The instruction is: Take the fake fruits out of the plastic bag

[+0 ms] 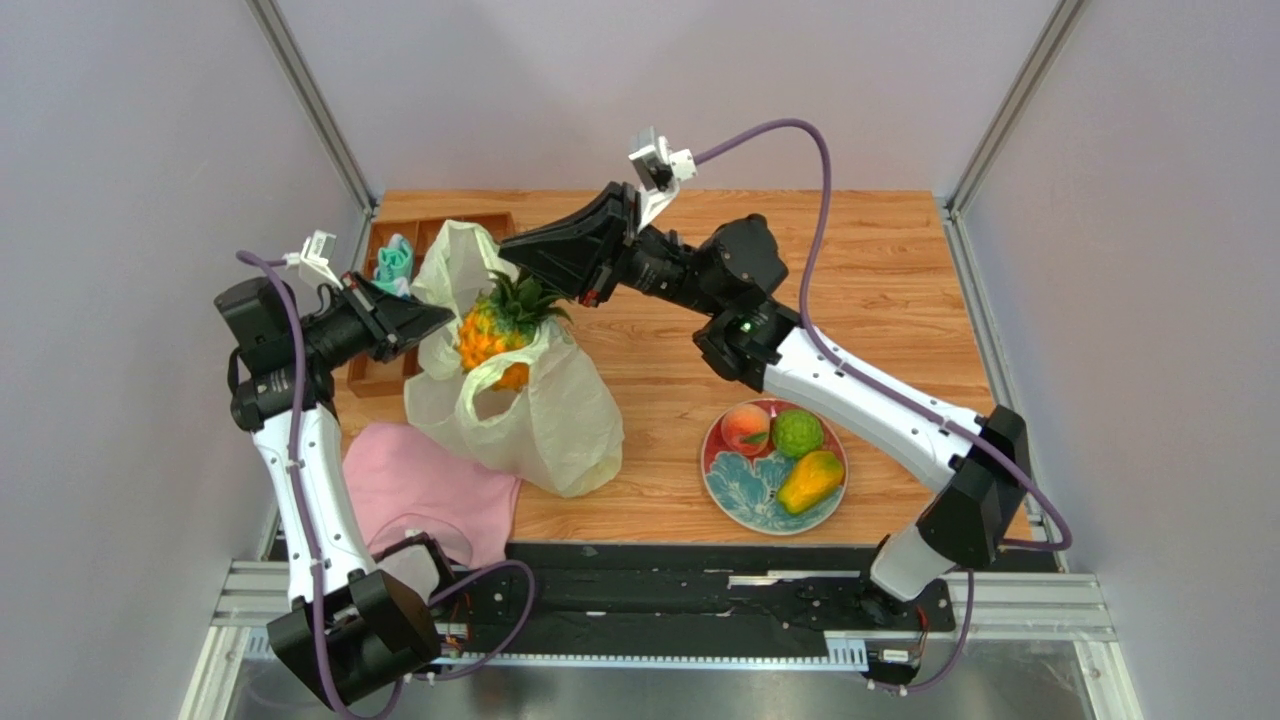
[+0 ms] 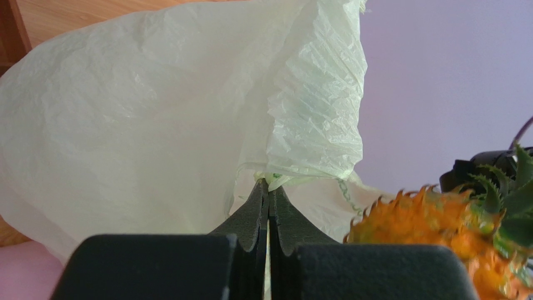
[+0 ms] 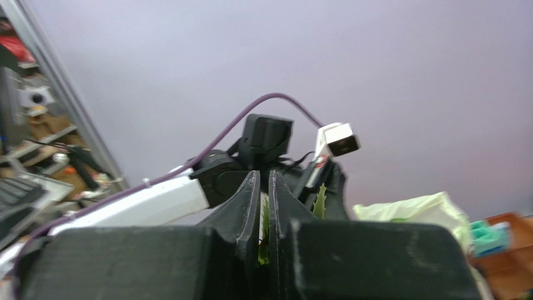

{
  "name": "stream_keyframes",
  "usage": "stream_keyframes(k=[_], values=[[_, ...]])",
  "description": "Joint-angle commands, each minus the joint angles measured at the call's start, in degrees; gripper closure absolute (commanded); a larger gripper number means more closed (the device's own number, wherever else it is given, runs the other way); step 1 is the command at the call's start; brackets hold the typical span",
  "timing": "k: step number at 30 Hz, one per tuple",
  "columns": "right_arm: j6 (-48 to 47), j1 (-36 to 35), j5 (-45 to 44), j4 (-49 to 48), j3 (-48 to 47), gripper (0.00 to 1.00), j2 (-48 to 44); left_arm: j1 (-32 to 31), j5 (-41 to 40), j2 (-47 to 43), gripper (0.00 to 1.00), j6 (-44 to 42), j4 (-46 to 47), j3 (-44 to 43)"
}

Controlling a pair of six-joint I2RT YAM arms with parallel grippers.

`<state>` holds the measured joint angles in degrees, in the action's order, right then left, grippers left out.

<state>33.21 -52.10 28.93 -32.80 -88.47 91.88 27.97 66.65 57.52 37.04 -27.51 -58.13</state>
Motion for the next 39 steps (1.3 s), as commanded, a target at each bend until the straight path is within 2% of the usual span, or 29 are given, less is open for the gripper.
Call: stream_keyframes(k=[1, 5, 9, 12, 15, 21, 28, 30, 34, 37, 39], values=[[-20.3, -1.0, -7.6, -0.2, 3.4, 1.0, -3.3, 0.6, -1.6, -0.9, 1.0, -2.5, -1.5, -1.5], [-44.5, -4.1, -16.3, -4.5, 7.9, 1.0, -3.3, 0.5, -2.2, -1.8, 1.0, -1.4, -1.5, -0.1], [-61.0, -7.2, -18.0, -15.4, 9.7, 1.0, -0.1, 0.4, -1.8, -2.7, 1.0, -0.9, -1.4, 1.3], [-72.4, -9.6, -19.1, -22.5, 9.1, 1.0, 5.6, 0.2, -1.0, -2.8, 1.0, -0.3, -1.5, 1.7], [-84.7, -11.1, -19.1, -26.5, 6.2, 1.0, 9.9, 0.1, -0.6, -3.3, 1.0, -0.1, -1.8, 2.4], [-89.8, -8.4, -17.7, -29.3, 3.2, 1.0, 10.7, -0.5, -2.7, -3.0, 1.0, 0.3, -0.7, 4.1], [-92.8, -7.3, -15.8, -27.9, 13.7, 1.0, 0.2, -0.5, -7.1, 0.4, 1.0, 2.4, -0.4, 0.6], [-94.5, -7.3, -16.4, -25.8, 14.5, 1.0, -1.6, -1.1, -3.9, 1.7, 1.0, 3.7, 2.5, 0.2], [-98.9, -6.1, -17.2, -25.2, 12.0, 1.0, 3.5, -3.5, -2.3, 1.3, 1.0, 2.2, 0.7, -2.0], [-100.4, -5.0, -17.1, -24.8, 6.9, 1.0, 10.1, -5.2, -2.8, -0.6, 1.0, -1.2, -3.5, -2.1], [-100.4, -4.9, -16.3, -26.4, 5.4, 1.0, 11.2, -5.2, -4.1, -1.0, 1.0, -2.4, -6.3, -1.3]])
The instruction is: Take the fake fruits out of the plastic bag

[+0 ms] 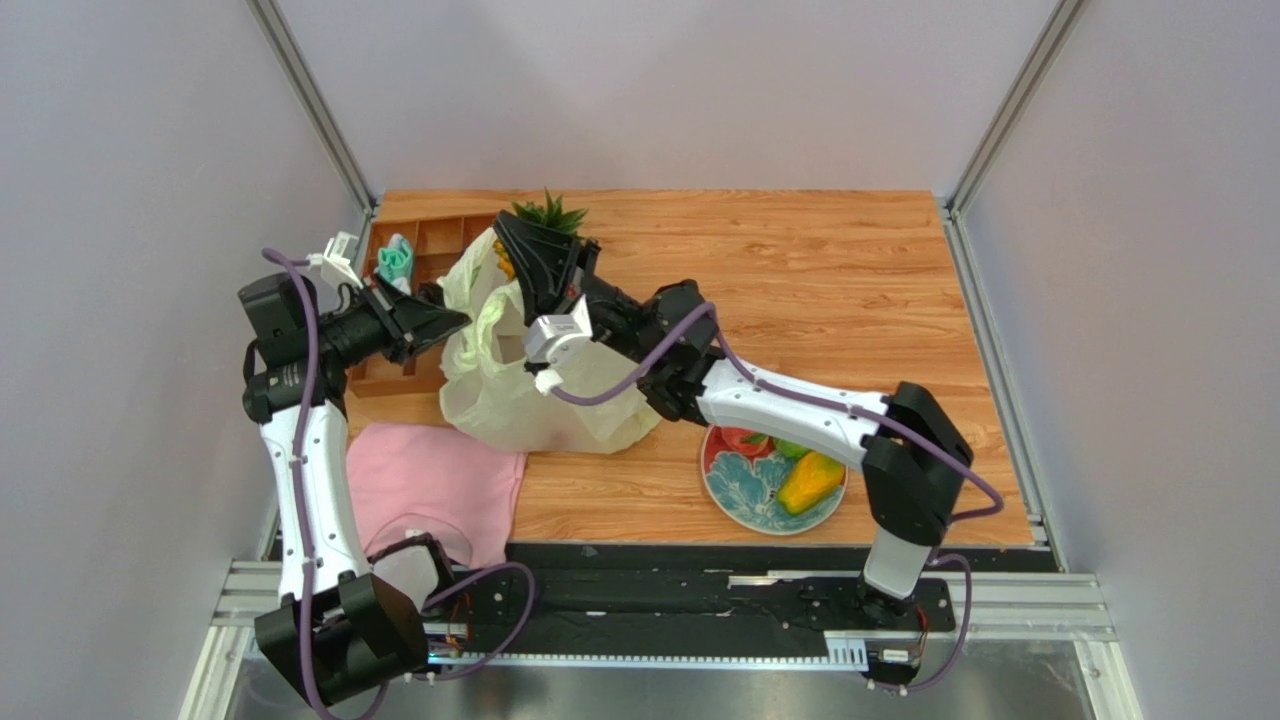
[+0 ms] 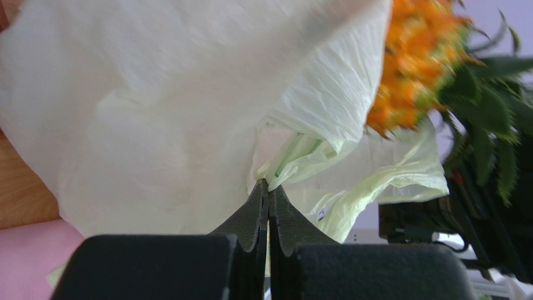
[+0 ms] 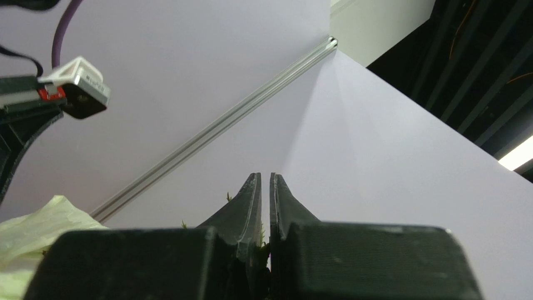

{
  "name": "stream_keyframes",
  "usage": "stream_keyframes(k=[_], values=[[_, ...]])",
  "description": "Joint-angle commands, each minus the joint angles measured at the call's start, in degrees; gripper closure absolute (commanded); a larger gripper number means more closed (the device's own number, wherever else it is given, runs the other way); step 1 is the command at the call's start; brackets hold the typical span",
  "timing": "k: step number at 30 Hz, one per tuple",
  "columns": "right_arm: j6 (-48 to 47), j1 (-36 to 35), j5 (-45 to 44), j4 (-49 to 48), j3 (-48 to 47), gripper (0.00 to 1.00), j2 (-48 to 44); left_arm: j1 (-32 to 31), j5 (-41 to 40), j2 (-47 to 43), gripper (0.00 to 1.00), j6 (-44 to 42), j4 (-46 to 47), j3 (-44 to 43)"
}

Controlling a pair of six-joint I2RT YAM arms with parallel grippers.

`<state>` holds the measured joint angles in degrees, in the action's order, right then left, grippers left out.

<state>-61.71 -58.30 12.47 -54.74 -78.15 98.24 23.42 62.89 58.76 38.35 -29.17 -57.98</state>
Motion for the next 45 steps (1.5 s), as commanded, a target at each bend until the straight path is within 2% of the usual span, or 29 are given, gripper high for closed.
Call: stream_keyframes(k=[1, 4, 7, 10, 12, 16, 18, 22, 24, 28, 29, 31, 34, 36, 38, 39, 42, 43, 44, 45], values=[[-4.1, 1.4, 1.9, -5.9, -5.5, 1.0, 3.6, -0.7, -0.8, -2.7, 1.0, -4.0, -5.1, -0.2], [6.3, 1.1, 6.3, -5.4, -4.9, 1.0, -1.3, -0.6, -1.8, -4.1, 1.0, -0.6, -0.5, 2.4], [8.3, -0.4, 9.2, -0.2, 0.6, 1.0, -8.7, -0.7, -2.2, -3.3, 1.0, 0.9, 1.7, 1.1], [2.8, -0.8, 11.7, -1.1, 9.4, 1.0, -12.5, -0.7, -3.5, -1.2, 1.0, 1.3, 1.1, -0.9], [0.9, -2.3, 11.9, -8.4, 17.3, 1.0, -12.9, -0.7, -4.5, 0.4, 1.0, 1.7, 0.4, -1.6], [-2.8, -4.6, 15.4, -12.8, 31.2, 1.0, -15.7, -0.7, -5.2, 4.8, 1.0, 3.9, 2.1, -2.5], [-3.0, -5.4, 13.0, -14.3, 32.3, 1.0, -15.1, -0.7, -6.7, 7.0, 1.0, 4.2, 2.2, -3.5], [0.2, -5.7, 2.0, -13.9, 23.3, 1.0, -13.5, -0.9, -8.6, 8.4, 1.0, 3.3, 0.1, -4.3], [2.8, -5.7, 2.9, -9.6, 22.8, 1.0, -14.8, -2.0, -8.7, 8.0, 1.0, 3.3, 0.2, -3.6], [6.5, -5.6, 11.4, -0.3, 30.1, 1.0, -19.9, -4.1, -9.3, 6.4, 1.0, 4.1, 1.2, -1.5], [7.1, -5.6, 11.5, 5.0, 33.2, 1.0, -20.6, -4.3, -9.3, 6.2, 1.0, 4.3, 1.4, -1.1], [9.6, -5.6, 9.3, 8.6, 35.9, 1.0, -19.2, -4.3, -9.1, 6.5, 1.0, 4.7, 2.6, 0.4], [9.2, -5.9, 6.3, 2.2, 41.2, 1.0, -11.4, -4.5, -8.9, 7.6, 1.0, 5.1, 5.2, 2.3], [8.3, -6.0, 4.3, 2.2, 41.8, 1.0, -7.0, -4.9, -8.8, 7.4, 1.0, 5.9, 6.3, 3.2], [9.7, -6.0, 1.1, 4.1, 41.6, 1.0, -6.7, -5.0, -8.0, 7.3, 1.0, 5.8, 6.4, 3.1], [10.0, -6.5, 0.5, 5.8, 41.2, 1.0, -7.7, -5.0, -7.7, 7.1, 1.0, 5.8, 6.3, 3.0], [11.3, -7.2, -1.0, 22.2, 38.5, 1.0, -10.8, -5.3, -7.3, 6.6, 1.0, 6.5, 6.1, 3.0], [11.6, -7.2, 0.6, 39.8, 32.9, 1.0, -12.8, -5.3, -7.3, 6.5, 1.0, 6.7, 6.5, 3.0], [13.1, -7.2, 1.8, 50.1, 29.2, 1.0, -13.0, -5.4, -7.3, 6.4, 1.0, 7.1, 6.8, 3.1], [14.8, -7.2, 2.6, 59.7, 24.6, 0.94, -12.5, -5.5, -7.1, 6.1, 1.0, 7.4, 6.9, 3.1]])
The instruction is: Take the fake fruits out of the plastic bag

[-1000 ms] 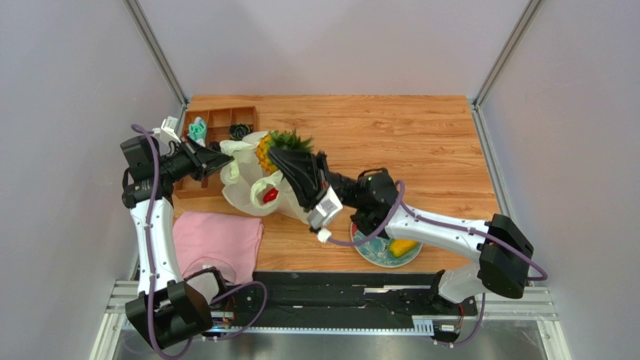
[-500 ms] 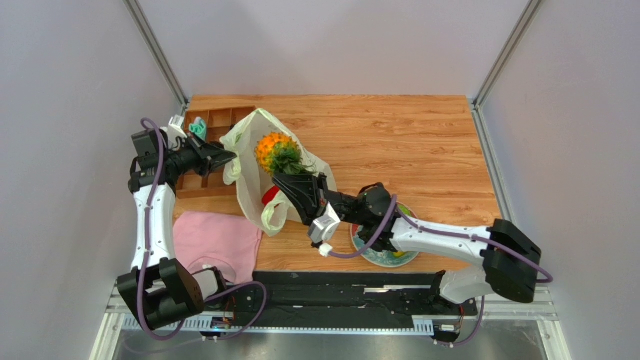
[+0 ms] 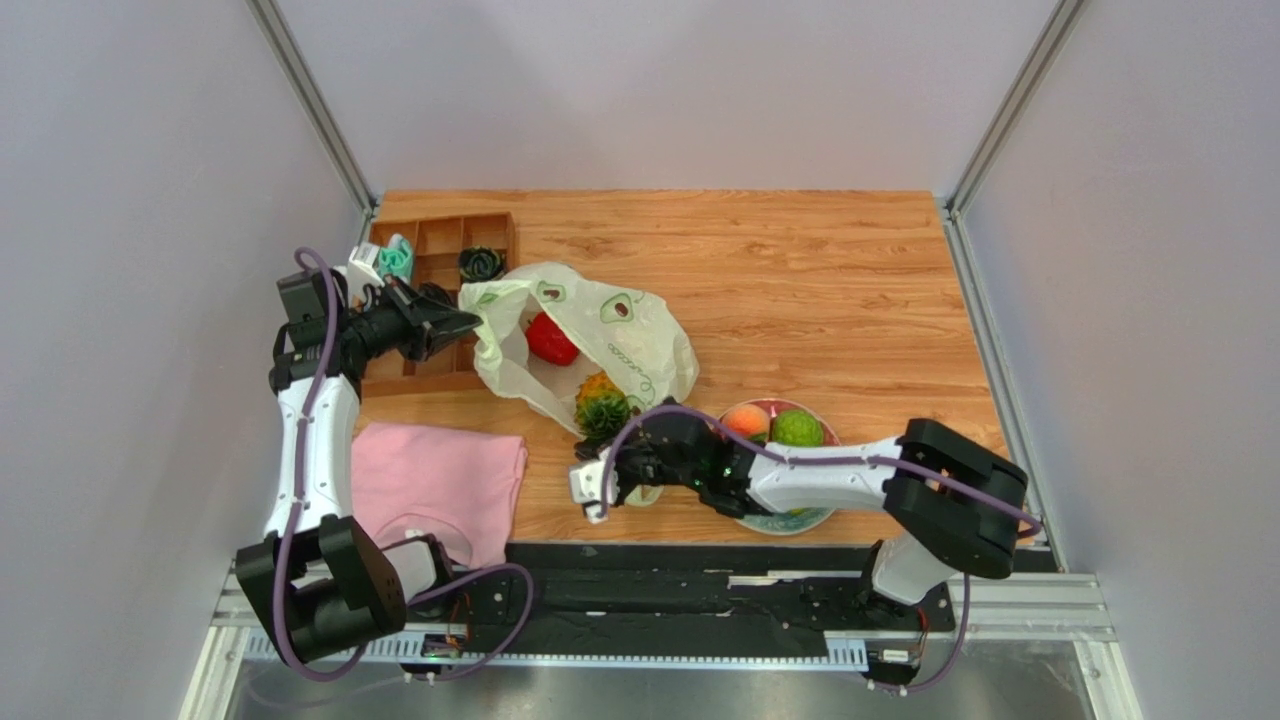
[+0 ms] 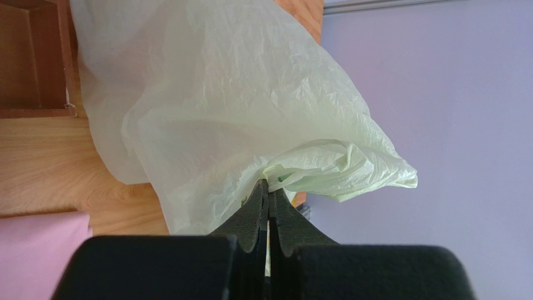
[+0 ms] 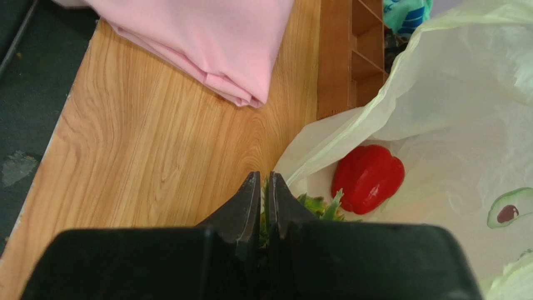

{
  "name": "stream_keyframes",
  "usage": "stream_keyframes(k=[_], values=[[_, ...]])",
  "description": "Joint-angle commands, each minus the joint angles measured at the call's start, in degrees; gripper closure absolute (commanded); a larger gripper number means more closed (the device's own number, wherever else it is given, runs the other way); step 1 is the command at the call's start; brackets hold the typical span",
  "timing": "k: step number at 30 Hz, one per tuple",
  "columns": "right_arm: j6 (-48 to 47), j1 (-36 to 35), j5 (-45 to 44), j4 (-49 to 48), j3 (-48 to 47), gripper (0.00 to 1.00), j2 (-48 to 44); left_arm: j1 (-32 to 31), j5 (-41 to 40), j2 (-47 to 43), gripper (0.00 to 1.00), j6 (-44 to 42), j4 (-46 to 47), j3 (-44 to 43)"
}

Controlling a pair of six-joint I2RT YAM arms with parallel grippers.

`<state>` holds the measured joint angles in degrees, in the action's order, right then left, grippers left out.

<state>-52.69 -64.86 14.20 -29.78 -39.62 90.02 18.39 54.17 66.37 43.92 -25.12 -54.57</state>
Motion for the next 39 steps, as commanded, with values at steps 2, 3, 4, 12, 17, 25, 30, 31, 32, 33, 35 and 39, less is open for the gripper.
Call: stream_keyframes(k=[2, 3, 4, 12, 17, 25, 30, 31, 32, 33, 35, 39], values=[[10.7, -0.4, 1.2, 55.5, -24.9, 0.8, -1.1, -0.5, 1.7, -1.8, 1.0, 2.0, 3.2, -0.5], [13.5, -0.4, 1.4, 60.1, -27.5, 0.62, -0.2, -0.4, 1.9, -1.9, 1.0, 2.1, 3.2, -0.5], [14.0, -0.1, 2.5, 66.6, -29.5, 0.54, 0.6, -0.5, 2.1, -2.1, 1.0, 2.1, 3.3, -0.5], [13.1, 2.5, 6.3, 74.2, -42.4, 0.34, -0.5, -0.6, 2.6, -3.3, 1.0, 2.4, 3.3, -0.2], [20.0, 4.2, 8.6, 75.0, -54.6, 0.36, 6.0, -0.6, 2.5, -4.5, 1.0, 2.7, 3.4, 0.6], [35.8, 7.4, 13.0, 76.2, -71.8, 0.37, 18.4, -0.6, 3.2, -7.0, 1.0, 2.9, 2.9, 2.5], [43.2, 7.5, -2.6, 85.0, -77.1, 0.41, 26.6, -0.6, 3.3, -8.4, 1.0, 3.5, 3.1, 3.1], [43.7, 7.4, -3.1, 84.5, -72.2, 0.41, 25.6, -0.6, 3.5, -8.6, 1.0, 3.7, 3.1, 3.0], [45.3, 7.4, -4.7, 83.5, -69.0, 0.4, 24.6, -0.6, 3.4, -8.7, 1.0, 3.8, 3.1, 2.9], [46.1, 7.4, -5.2, 82.3, -66.6, 0.39, 23.9, -0.6, 3.5, -8.7, 1.0, 3.8, 3.0, 2.9], [47.7, 7.3, -8.5, 82.6, -62.1, 0.33, 23.1, -0.6, 3.5, -8.8, 1.0, 3.9, 3.1, 2.6], [54.0, 8.3, -14.1, 82.9, -57.2, 0.11, 21.2, -0.6, 3.5, -9.2, 1.0, 4.0, 3.2, 2.8]])
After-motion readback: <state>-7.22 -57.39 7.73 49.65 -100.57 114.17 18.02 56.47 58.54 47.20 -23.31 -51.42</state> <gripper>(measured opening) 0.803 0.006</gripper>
